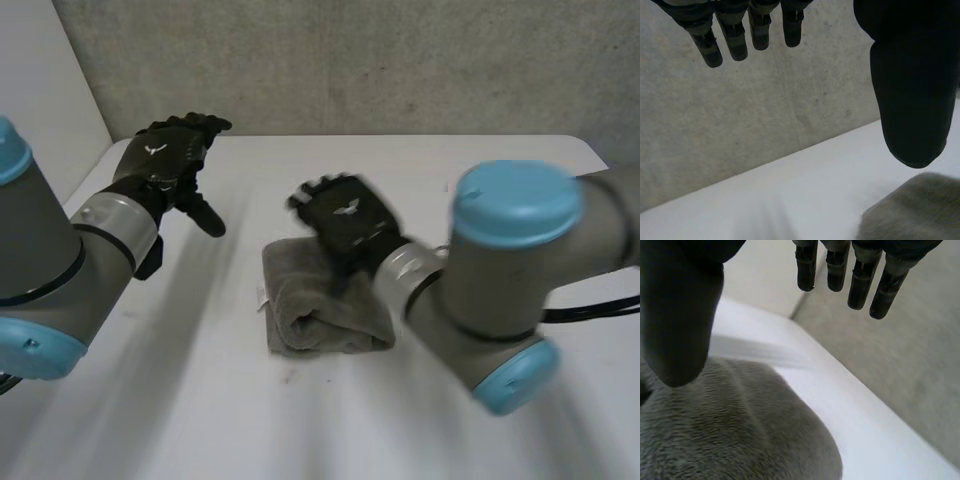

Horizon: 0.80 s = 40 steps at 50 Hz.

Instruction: Fold the towel.

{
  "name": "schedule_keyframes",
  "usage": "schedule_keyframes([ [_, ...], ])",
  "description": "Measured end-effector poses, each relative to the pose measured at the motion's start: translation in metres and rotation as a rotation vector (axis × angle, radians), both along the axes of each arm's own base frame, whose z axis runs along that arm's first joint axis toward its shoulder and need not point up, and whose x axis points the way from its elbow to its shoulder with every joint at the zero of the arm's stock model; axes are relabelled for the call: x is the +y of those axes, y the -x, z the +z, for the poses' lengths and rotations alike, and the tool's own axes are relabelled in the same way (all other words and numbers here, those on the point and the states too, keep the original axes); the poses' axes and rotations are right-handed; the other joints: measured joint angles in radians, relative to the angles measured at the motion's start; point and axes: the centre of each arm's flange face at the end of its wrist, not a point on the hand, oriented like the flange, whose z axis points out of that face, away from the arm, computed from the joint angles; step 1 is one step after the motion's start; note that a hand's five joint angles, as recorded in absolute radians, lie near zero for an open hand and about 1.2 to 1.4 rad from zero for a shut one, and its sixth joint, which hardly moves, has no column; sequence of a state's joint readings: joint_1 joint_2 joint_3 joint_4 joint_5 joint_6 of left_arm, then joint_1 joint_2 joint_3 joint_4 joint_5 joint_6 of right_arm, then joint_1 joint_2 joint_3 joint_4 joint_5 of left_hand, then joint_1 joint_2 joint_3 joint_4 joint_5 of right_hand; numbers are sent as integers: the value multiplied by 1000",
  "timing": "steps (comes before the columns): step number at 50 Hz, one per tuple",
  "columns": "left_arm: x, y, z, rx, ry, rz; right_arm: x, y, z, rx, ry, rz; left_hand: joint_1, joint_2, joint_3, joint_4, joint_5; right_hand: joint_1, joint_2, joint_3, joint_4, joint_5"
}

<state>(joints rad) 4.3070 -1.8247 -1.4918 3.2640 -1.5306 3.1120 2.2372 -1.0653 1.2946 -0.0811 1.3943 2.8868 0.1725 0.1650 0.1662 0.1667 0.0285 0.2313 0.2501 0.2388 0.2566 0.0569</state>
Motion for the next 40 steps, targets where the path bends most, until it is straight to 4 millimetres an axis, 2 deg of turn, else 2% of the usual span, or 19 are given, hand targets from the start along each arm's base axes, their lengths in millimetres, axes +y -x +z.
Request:
schedule_keyframes([
  [4,5,14,-5,38,-75,-35,-21,24,2,-97,-146,-107,0,0,0,0,0,0,0,0,0,0],
  [9,18,36,-26,29,-189,-87,-37,44,-10,-107,-277,-185,0,0,0,0,0,0,0,0,0,0],
  [14,25,45,-59,-35,-288,-61,-45,48,-28,-68,-342,-201,0,0,0,0,0,0,0,0,0,0],
  [20,28,43,-101,-135,-369,25,-48,43,-55,15,-366,-187,0,-1,0,0,0,0,0,0,0,0],
  [26,31,40,-122,-185,-406,58,-47,42,-78,155,-305,-156,0,-1,0,0,0,0,0,0,0,0],
  [29,31,39,-122,-187,-404,58,-46,41,-83,208,-260,-140,-2,-1,0,0,0,-5,0,0,0,0],
  [33,30,41,-111,-171,-375,49,-47,40,-79,227,-193,-125,-2,-1,0,0,0,-6,0,0,0,0],
  [37,29,45,-90,-139,-324,38,-49,38,-60,195,-128,-123,-2,-1,0,0,0,-6,0,0,0,0],
  [40,29,48,-65,-102,-268,28,-49,38,-35,143,-77,-133,-2,-1,0,0,0,-6,0,0,0,0],
])
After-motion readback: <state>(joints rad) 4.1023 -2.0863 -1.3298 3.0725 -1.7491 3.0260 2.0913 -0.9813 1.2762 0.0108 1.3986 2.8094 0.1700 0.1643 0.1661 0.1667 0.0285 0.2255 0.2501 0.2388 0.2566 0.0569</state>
